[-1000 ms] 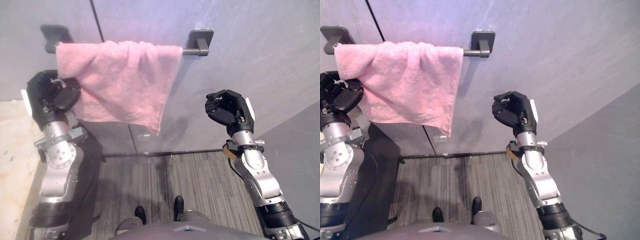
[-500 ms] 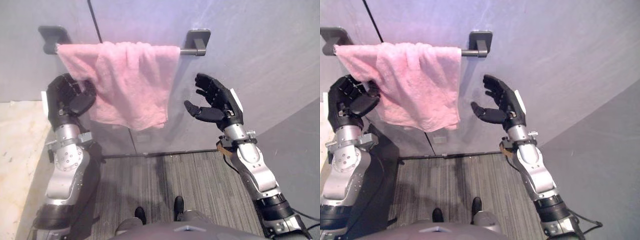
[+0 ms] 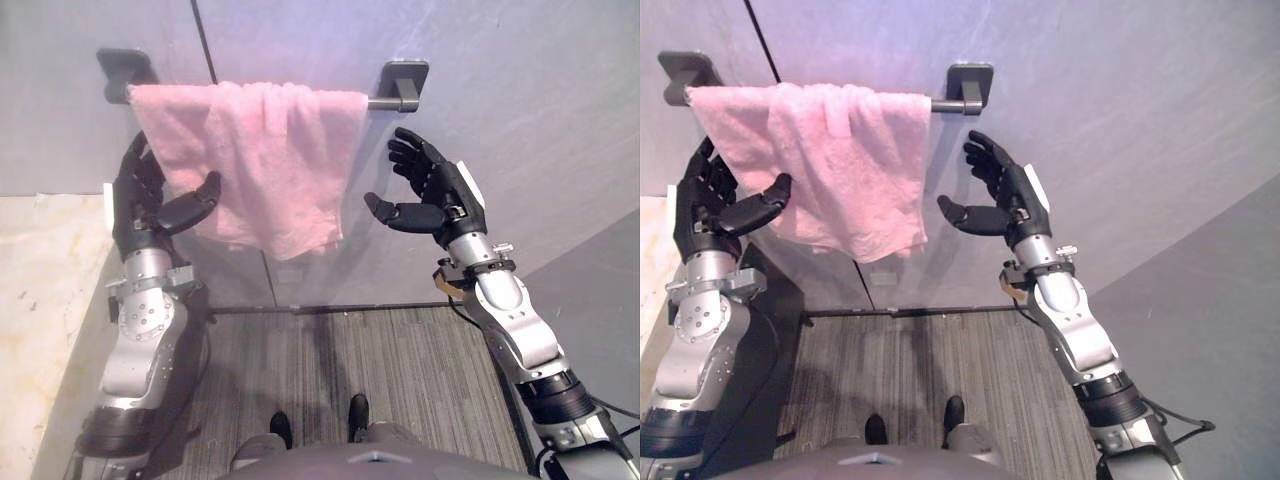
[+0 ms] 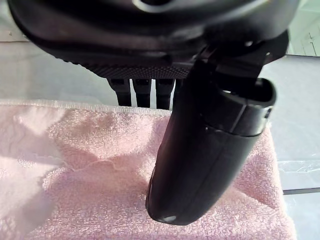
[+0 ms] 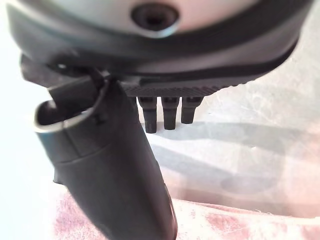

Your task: Organize the bathroom.

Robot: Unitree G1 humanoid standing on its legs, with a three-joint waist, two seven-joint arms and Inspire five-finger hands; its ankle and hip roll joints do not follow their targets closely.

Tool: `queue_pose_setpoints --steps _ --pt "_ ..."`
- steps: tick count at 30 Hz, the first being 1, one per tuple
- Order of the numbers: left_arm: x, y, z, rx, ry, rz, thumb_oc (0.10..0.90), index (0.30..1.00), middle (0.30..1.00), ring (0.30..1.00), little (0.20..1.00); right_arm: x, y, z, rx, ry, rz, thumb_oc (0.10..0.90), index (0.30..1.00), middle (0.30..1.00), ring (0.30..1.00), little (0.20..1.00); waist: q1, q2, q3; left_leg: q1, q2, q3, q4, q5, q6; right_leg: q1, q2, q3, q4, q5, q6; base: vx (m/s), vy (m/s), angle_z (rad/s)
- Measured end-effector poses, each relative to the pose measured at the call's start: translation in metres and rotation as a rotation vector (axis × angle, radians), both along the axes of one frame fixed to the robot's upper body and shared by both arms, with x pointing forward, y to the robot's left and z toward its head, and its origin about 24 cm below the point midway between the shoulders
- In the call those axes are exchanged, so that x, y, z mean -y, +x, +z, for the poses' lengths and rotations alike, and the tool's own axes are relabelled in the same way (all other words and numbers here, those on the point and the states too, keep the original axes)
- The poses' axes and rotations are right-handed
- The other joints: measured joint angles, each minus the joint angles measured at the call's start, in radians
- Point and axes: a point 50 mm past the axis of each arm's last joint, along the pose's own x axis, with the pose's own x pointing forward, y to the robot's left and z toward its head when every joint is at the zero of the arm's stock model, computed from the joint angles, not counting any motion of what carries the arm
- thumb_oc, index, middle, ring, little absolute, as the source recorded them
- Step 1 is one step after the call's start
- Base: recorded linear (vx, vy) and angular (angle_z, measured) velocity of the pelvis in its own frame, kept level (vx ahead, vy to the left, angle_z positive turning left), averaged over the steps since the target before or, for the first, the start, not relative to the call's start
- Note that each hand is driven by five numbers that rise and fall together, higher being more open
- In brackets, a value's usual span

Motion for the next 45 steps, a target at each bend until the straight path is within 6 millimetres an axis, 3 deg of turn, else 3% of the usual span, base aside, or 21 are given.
queue_pose_setpoints --steps 21,40,41,42,45 --pt "0.006 0.002 -0.005 -0.03 -0.017 -0.033 0.8 0.9 0.9 0.9 0.9 -0.012 0.01 0.016 -0.02 -0.098 0.107 0.8 0.9 0.9 0.9 0.9 0.001 0.004 -0.002 -0.002 0.002 -0.011 0.0 0.006 -0.002 0.003 0.001 -0.009 0.0 -0.003 -0.004 0.0 -0.001 0.0" --pt "0.015 0.007 -0.007 -0.052 -0.019 -0.071 0.8 0.9 0.9 0.9 0.9 -0.026 0.015 0.027 0.016 -0.119 0.167 0.8 0.9 0.9 0.9 0.9 0.03 0.003 -0.002 -0.002 0.001 -0.018 0.003 0.008 -0.002 0.005 0.0 -0.015 0.0 -0.003 -0.004 0.0 0.0 0.0" --pt "0.015 0.007 -0.007 -0.052 -0.019 -0.071 0.8 0.9 0.9 0.9 0.9 -0.027 0.015 0.028 0.019 -0.12 0.169 0.712 0.768 0.768 0.768 0.768 0.03 0.003 -0.002 -0.002 0.001 -0.018 0.003 0.008 -0.002 0.005 0.0 -0.015 0.0 -0.003 -0.004 0.0 0.0 0.0" --pt "0.015 0.007 -0.007 -0.052 -0.018 -0.072 0.8 0.9 0.9 0.9 0.9 -0.029 0.015 0.03 0.026 -0.121 0.173 0.4 0.3 0.3 0.3 0.3 0.031 0.003 -0.002 -0.003 0.001 -0.019 0.003 0.008 -0.002 0.005 0.0 -0.016 0.0 -0.003 -0.004 0.0 0.0 0.0" --pt "0.015 0.007 -0.007 -0.052 -0.018 -0.072 0.8 0.9 0.9 0.9 0.9 -0.029 0.016 0.031 0.033 -0.115 0.165 0.4 0.3 0.3 0.3 0.3 0.038 0.003 -0.003 -0.002 0.001 -0.021 0.003 0.008 -0.002 0.006 0.0 -0.018 0.0 -0.003 -0.004 0.0 0.0 0.0"
